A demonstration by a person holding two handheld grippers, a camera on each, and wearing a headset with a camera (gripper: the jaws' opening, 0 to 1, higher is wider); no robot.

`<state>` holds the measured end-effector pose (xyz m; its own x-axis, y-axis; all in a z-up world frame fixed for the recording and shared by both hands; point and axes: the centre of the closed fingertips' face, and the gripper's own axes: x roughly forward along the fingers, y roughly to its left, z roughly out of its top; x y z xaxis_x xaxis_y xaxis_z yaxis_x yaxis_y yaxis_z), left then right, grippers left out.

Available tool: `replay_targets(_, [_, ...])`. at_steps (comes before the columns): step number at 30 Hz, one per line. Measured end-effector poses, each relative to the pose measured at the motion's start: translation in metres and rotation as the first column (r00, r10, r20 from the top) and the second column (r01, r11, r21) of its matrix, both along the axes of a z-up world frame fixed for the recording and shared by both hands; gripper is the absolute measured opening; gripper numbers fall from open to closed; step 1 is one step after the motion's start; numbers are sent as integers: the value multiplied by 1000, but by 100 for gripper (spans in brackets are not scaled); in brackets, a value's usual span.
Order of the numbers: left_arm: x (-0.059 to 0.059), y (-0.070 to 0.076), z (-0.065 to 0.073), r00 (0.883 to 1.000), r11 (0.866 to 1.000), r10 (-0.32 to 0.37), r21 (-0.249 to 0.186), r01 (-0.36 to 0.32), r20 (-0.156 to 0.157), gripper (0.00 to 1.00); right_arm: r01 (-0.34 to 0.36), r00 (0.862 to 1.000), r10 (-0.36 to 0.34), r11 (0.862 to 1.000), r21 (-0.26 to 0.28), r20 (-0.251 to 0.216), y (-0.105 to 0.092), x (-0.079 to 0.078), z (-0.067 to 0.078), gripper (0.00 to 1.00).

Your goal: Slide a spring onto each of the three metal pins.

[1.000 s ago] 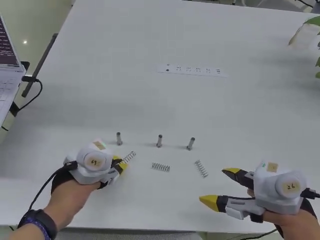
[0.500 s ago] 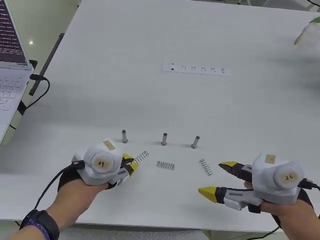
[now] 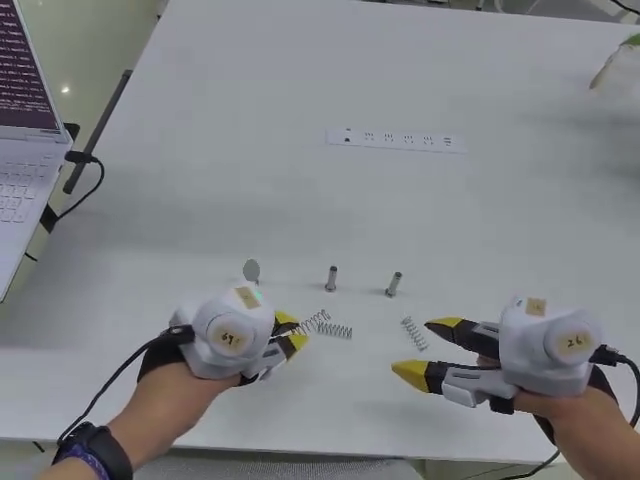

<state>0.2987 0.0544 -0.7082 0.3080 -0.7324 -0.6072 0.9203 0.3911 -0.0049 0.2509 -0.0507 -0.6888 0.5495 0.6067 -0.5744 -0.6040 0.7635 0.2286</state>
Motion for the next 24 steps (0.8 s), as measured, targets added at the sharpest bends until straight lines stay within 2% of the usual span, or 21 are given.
replay_targets(13, [-23, -20, 13, 996, 996, -91, -17, 91, 18, 2, -42, 999, 42, 998, 44, 1, 17, 2, 4, 36])
replay_targets(24, [-45, -33, 17, 986, 986, -166, -21, 166, 27, 2, -92, 996, 93, 992, 86, -9, 35, -1, 5, 28])
